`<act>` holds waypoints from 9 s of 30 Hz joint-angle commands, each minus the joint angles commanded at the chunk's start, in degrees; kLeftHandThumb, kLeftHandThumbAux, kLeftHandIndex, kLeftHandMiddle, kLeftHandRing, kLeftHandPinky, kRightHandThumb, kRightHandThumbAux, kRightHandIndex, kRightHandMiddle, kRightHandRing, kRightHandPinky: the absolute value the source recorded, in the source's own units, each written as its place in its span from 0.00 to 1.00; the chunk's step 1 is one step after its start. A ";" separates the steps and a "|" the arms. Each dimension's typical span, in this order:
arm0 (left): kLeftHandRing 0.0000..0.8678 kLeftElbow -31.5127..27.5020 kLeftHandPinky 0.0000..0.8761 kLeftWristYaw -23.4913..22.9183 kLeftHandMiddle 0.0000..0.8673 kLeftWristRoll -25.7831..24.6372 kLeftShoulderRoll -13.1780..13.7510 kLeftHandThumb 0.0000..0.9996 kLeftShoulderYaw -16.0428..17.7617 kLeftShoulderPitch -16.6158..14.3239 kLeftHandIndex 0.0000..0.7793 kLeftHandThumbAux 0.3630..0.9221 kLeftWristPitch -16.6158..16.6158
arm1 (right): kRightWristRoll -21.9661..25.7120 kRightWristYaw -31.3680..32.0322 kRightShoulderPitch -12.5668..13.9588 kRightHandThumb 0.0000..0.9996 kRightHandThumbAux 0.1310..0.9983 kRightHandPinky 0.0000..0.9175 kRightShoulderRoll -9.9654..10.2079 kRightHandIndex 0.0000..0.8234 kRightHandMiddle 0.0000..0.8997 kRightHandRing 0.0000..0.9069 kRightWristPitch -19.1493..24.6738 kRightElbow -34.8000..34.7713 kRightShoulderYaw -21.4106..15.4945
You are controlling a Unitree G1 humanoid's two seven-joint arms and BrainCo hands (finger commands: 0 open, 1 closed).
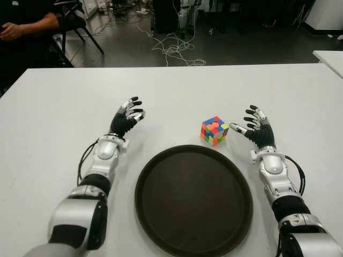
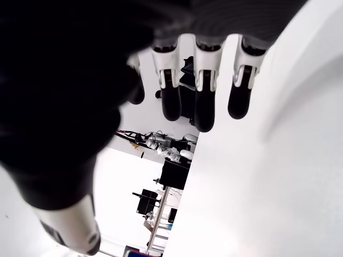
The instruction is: Pick up the Rubik's Cube and put it in the plate
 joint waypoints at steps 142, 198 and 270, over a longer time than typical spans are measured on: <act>0.23 0.42 0.18 1.27 0.22 0.20 -0.62 0.17 0.14 0.05 0.16 0.53 -0.33 | -24.14 6.65 -9.66 0.00 0.69 0.22 -20.08 0.27 0.27 0.26 -11.83 -14.91 14.23; 0.21 -0.04 0.17 1.30 0.21 0.61 -0.62 0.15 -0.30 0.62 0.16 0.55 -0.70 | -28.92 18.68 -6.34 0.00 0.74 0.18 -23.49 0.25 0.31 0.30 -0.31 -27.45 19.51; 0.22 -0.08 0.19 2.42 0.21 0.66 -0.74 0.16 -0.52 0.99 0.16 0.51 -1.62 | -31.89 16.70 -13.96 0.00 0.72 0.15 -18.33 0.19 0.18 0.18 -7.12 -6.38 28.50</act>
